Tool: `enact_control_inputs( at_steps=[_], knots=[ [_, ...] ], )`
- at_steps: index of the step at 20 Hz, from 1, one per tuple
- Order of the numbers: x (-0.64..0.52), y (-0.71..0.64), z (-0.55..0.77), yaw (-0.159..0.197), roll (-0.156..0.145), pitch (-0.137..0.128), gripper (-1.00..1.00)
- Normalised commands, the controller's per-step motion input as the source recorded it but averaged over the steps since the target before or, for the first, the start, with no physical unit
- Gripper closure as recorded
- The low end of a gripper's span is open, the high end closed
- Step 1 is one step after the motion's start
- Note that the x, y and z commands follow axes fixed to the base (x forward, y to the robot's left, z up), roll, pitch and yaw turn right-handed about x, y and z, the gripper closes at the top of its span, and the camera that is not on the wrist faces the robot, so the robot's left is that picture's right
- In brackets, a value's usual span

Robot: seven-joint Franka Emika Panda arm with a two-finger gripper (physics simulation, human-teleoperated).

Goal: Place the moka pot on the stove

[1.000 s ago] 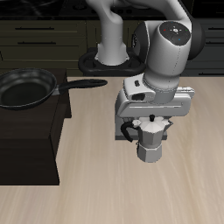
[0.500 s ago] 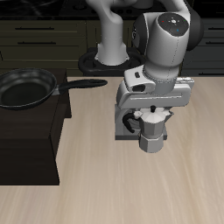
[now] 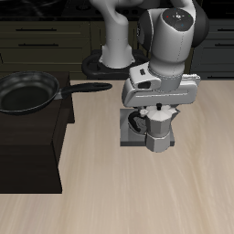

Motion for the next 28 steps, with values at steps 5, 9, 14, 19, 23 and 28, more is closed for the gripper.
enact_control_inputs(
  at_steps=[5, 9, 14, 19, 23, 28],
  knots=[
    [-0.18, -0.03, 0.01, 0.001, 0.005, -0.008, 1.0],
    [-0.16, -0.08, 0.04, 0.006, -0.016, -0.02, 1.0],
    [-0.16, -0.07, 0.02, -0.001, -0.005, -0.017, 1.0],
    [-0.21, 0.02, -0.05, 0.011, 0.025, -0.004, 1.0],
    [-0.09, -0.02, -0.02, 0.002, -0.001, -0.001, 1.0],
    [-0.18, -0.03, -0.05, -0.018, 0.023, 0.009, 1.0]
  ],
)
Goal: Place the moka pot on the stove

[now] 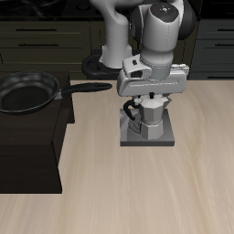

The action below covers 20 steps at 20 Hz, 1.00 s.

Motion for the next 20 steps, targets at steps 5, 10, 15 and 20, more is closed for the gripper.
enact_control_inputs(
  at_steps=[5, 10, 15, 20],
  knots=[
    [-0.19, -0.02, 0.02, 0.018, 0.017, -0.035, 1.0],
    [-0.12, -0.09, -0.05, -0.015, -0.002, 0.009, 1.0],
    [-0.14, 0.01, -0.08, 0.013, 0.012, 0.005, 1.0],
    [-0.07, -0.01, -0.07, -0.009, 0.003, 0.013, 1.0]
  ],
)
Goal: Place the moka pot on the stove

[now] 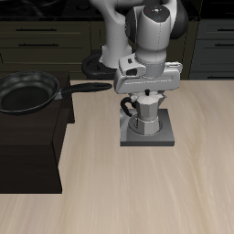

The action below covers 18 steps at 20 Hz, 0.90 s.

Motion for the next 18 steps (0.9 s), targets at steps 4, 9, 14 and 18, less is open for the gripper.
enact_control_inputs(
  at_steps=[4, 9, 14, 18],
  knots=[
    [-0.16, 0.02, -0.1, 0.015, 0.023, 0.015, 1.0],
    [-0.12, 0.01, -0.03, -0.001, 0.016, 0.001, 1.0],
    [-0.1, -0.02, -0.11, 0.002, 0.019, 0.025, 1.0],
    [-0.13, 0.01, -0.09, 0.01, 0.024, 0.016, 1.0]
  ],
)
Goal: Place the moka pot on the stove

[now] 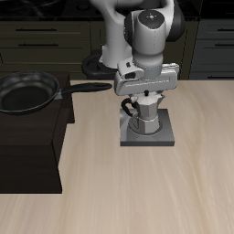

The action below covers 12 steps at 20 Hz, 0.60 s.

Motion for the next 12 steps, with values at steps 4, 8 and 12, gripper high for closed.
enact_control_inputs(
  at_steps=[4, 8, 12],
  knots=[
    [-0.04, -0.01, -0.06, -0.003, 0.005, 0.018, 1.0],
    [-0.1, -0.01, -0.06, 0.005, 0.011, 0.016, 1.0],
    [-0.1, -0.02, -0.01, 0.006, 0.009, 0.005, 1.0]
  ],
)
